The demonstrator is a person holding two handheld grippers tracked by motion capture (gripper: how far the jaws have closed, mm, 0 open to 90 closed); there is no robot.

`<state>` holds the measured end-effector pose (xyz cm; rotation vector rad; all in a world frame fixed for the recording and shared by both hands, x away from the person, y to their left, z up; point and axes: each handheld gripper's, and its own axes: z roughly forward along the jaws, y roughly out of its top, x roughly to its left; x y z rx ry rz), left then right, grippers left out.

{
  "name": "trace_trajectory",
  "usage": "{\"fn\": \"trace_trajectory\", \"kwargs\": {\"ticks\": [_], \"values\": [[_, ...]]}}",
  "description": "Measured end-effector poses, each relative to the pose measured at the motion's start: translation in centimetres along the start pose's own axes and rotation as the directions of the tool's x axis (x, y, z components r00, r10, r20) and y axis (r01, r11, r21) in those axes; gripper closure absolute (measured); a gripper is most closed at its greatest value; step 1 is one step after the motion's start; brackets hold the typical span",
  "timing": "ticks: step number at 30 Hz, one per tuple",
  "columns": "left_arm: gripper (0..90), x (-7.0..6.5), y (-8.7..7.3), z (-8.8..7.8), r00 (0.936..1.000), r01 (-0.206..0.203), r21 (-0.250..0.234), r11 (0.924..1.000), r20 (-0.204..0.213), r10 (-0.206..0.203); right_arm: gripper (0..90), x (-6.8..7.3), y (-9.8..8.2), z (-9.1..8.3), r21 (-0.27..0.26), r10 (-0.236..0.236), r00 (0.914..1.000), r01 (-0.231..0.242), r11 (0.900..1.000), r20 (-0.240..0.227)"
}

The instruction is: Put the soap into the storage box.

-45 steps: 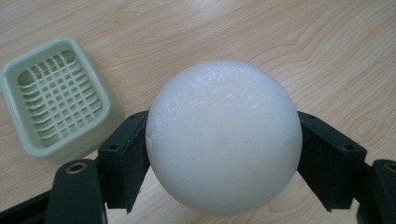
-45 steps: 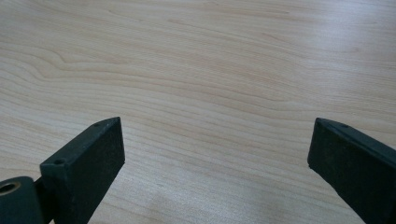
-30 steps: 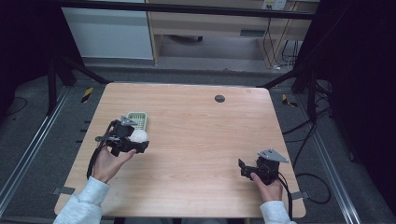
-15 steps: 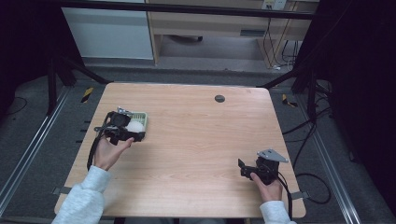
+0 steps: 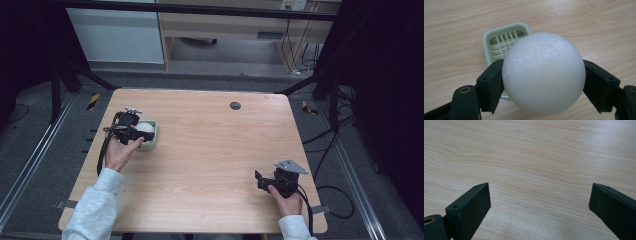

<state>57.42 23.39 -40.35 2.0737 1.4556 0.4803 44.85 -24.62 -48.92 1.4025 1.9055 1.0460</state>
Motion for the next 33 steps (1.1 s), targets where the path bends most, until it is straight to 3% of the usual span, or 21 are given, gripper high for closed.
{"fn": "trace_trajectory", "kwargs": {"ticks": [22,33], "values": [[24.2,1.6,0.8,3.2,0.9982,0.035,0.04,0.9986,-0.051,-0.033,4.2,0.1,0.0,0.1,0.005,-0.006,1.0,0.006,1.0,0.005],[24.1,1.6,0.8,4.8,0.9974,0.036,0.067,0.9971,-0.065,-0.031,4.2,0.1,0.0,0.1,0.006,-0.006,1.0,0.006,1.0,0.006]]}}
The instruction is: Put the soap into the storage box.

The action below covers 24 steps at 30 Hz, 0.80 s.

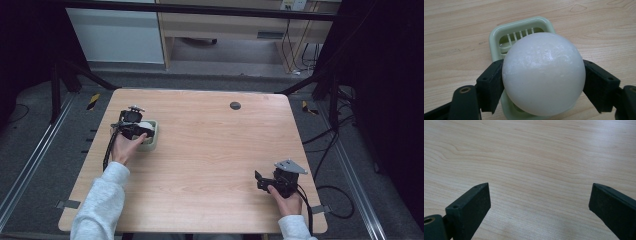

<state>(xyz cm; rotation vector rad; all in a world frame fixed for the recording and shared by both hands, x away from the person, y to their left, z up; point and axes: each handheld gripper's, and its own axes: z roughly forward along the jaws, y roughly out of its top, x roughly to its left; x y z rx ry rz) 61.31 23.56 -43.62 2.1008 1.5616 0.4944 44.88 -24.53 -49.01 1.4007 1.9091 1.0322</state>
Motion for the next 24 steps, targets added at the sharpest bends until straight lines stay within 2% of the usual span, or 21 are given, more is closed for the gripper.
{"fn": "trace_trajectory", "kwargs": {"ticks": [10,24], "values": [[24.1,0.7,-0.1,0.7,0.9997,0.018,0.018,0.9997,-0.013,-0.018,4.2,0.0,0.0,0.0,0.001,-0.001,1.0,0.001,1.0,-0.002],[24.1,0.4,-0.1,1.4,0.9998,0.018,0.037,0.9992,-0.012,-0.018,4.2,0.0,0.0,0.0,0.002,-0.002,1.0,0.002,1.0,-0.001]]}}
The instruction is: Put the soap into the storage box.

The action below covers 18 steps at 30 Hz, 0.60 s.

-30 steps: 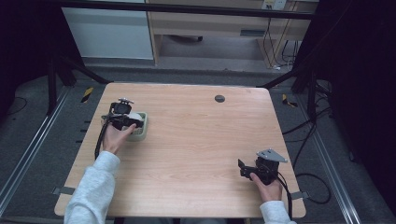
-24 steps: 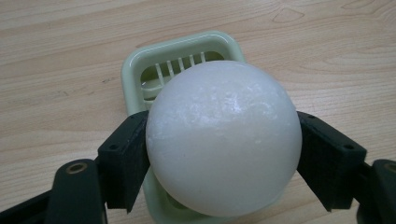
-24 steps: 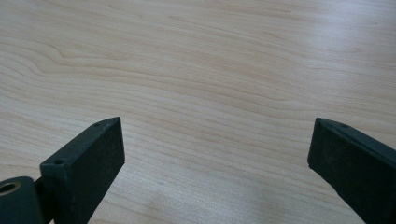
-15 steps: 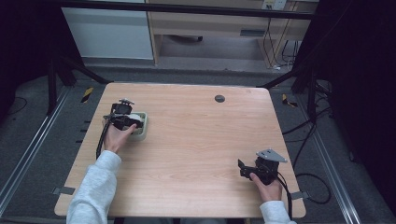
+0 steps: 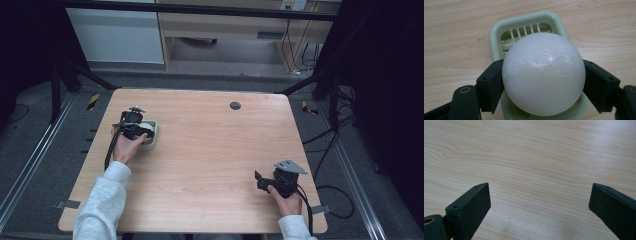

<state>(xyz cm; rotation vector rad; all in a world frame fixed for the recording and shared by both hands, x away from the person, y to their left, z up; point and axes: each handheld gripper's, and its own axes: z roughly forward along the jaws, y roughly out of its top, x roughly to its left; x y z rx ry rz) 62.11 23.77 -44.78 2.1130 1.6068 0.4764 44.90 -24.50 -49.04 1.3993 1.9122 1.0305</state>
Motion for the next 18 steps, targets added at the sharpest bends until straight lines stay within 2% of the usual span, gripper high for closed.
{"fn": "trace_trajectory", "kwargs": {"ticks": [18], "values": [[23.3,-0.01,-0.05,0.28,1.0,0.0,0.011,0.9999,0.0,0.0,4.2,0.0,-0.01,-0.03,0.0,-0.001,1.0,0.001,1.0,-0.003]]}}
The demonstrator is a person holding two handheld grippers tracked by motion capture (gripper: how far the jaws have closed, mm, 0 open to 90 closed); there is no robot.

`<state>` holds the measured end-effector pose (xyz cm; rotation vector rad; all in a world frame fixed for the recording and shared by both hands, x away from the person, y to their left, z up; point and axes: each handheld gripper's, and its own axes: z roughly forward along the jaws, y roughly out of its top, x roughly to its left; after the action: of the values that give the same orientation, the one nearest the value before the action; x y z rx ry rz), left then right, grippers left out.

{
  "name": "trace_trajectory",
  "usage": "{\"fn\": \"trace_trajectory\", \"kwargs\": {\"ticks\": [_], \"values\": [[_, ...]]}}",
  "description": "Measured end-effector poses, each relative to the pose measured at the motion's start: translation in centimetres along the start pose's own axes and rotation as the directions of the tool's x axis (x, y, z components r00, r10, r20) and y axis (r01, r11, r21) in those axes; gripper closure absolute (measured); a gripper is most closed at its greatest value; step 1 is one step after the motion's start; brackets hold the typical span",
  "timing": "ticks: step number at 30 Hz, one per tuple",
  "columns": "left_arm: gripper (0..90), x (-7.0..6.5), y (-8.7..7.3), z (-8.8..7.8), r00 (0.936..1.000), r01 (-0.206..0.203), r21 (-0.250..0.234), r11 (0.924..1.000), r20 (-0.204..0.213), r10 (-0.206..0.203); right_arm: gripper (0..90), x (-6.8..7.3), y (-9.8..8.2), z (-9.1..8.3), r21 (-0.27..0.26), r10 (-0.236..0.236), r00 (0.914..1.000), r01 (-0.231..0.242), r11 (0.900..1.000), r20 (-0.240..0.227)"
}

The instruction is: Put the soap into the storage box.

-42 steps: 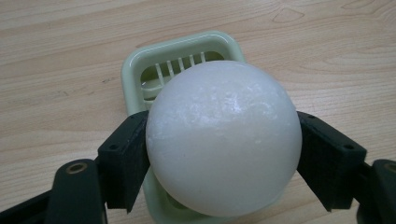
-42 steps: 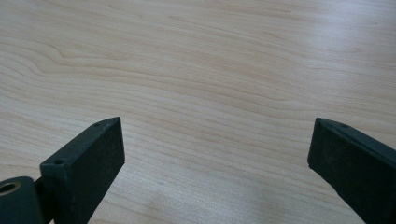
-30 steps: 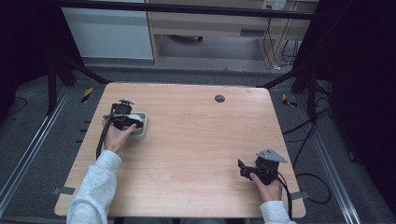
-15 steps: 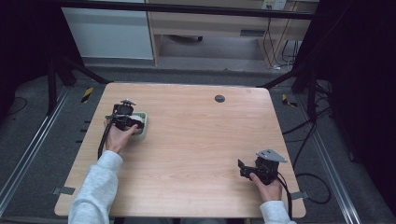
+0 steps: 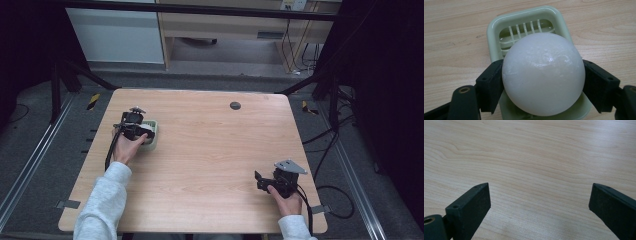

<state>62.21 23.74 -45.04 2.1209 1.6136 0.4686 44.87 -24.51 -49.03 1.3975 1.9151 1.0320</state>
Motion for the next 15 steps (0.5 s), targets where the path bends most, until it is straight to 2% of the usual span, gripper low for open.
{"fn": "trace_trajectory", "kwargs": {"ticks": [1,4,8,12,13,14,15], "values": [[23.3,0.1,0.0,-0.1,1.0,0.001,-0.004,1.0,-0.006,-0.001,4.2,0.0,0.0,0.0,0.0,0.0,1.0,0.0,1.0,-0.001],[20.8,0.3,0.0,-0.6,0.9998,0.018,-0.025,0.9995,0.011,-0.018,4.2,0.0,0.0,0.0,0.0,0.002,1.0,-0.002,1.0,0.002],[19.9,0.2,-0.1,-1.5,0.9999,0.006,-0.038,0.9993,0.009,-0.005,4.2,0.0,0.0,0.0,-0.001,0.001,1.0,-0.001,1.0,0.005],[20.6,0.0,-0.5,-3.1,0.9996,0.002,-0.091,0.9958,0.029,0.001,4.2,0.0,0.0,0.0,0.002,0.003,1.0,-0.003,1.0,0.005],[20.7,0.0,-0.5,-3.1,0.9996,0.002,-0.091,0.9958,0.029,0.001,4.2,0.0,0.0,0.0,0.002,0.003,1.0,-0.003,1.0,0.005],[21.6,-0.2,-1.0,-4.0,0.9992,0.004,-0.123,0.9924,0.04,0.001,4.2,0.0,0.0,0.0,0.001,0.003,1.0,-0.003,1.0,0.005],[22.0,-0.2,-1.0,-4.0,0.9992,0.004,-0.123,0.9924,0.04,0.001,4.2,0.0,0.0,0.0,0.001,0.003,1.0,-0.003,1.0,0.005]]}}
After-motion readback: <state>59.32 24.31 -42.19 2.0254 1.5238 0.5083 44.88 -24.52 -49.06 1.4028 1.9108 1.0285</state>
